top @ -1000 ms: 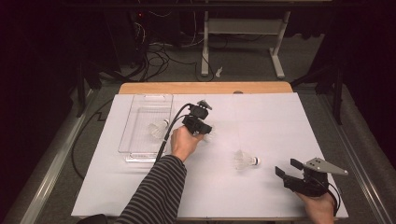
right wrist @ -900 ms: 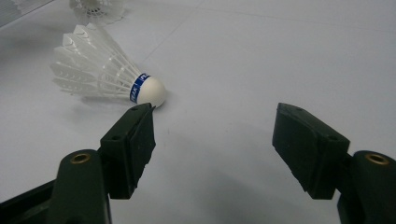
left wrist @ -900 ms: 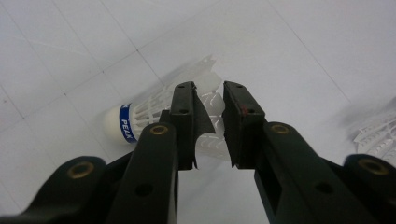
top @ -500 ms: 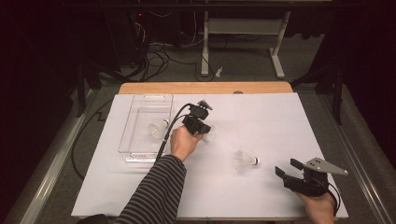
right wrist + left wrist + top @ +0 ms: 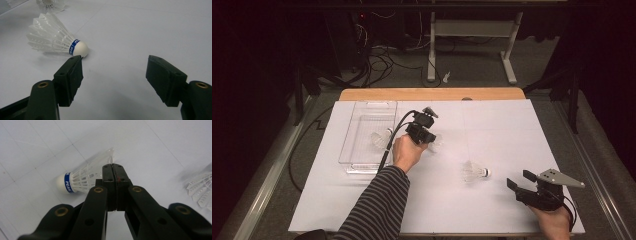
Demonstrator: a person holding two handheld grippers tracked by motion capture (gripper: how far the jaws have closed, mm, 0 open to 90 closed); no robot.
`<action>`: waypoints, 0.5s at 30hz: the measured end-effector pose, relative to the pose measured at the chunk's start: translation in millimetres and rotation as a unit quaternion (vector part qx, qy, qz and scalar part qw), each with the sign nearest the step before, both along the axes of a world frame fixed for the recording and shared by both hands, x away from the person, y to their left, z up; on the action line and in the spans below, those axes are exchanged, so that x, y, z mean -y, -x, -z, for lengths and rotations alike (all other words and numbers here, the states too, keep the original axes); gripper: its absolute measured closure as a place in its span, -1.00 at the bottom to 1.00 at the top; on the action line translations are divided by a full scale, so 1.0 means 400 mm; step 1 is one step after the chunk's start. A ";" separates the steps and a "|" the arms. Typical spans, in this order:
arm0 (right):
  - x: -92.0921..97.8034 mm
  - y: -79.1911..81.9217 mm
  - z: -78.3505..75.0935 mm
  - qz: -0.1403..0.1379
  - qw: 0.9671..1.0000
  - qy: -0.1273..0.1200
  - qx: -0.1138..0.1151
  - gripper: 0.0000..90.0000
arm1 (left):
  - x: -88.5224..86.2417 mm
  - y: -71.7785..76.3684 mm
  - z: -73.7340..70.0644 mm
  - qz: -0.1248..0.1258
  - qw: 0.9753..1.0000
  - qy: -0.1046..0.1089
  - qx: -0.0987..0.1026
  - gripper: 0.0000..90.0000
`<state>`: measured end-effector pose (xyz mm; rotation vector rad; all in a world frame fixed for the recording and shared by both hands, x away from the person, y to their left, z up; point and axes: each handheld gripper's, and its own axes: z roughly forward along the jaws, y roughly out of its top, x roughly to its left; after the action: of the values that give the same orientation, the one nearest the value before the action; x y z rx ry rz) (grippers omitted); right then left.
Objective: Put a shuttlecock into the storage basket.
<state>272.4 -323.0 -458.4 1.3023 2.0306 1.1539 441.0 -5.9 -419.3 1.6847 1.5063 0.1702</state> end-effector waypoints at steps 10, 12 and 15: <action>0.000 0.000 0.000 0.001 1.000 0.000 0.000 -0.32 | -0.013 0.005 -0.012 -0.002 1.000 -0.003 0.008 0.99; 0.000 0.000 0.000 0.001 1.000 0.000 0.000 -0.32 | -0.017 0.007 -0.017 -0.002 1.000 -0.005 0.011 0.99; 0.000 0.000 0.000 0.001 1.000 0.000 0.000 -0.32 | -0.022 0.011 -0.023 -0.001 1.000 -0.004 0.013 0.99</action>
<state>272.4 -323.0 -458.4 1.3043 2.0290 1.1532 436.7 2.7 -410.1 1.6816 1.4908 0.1989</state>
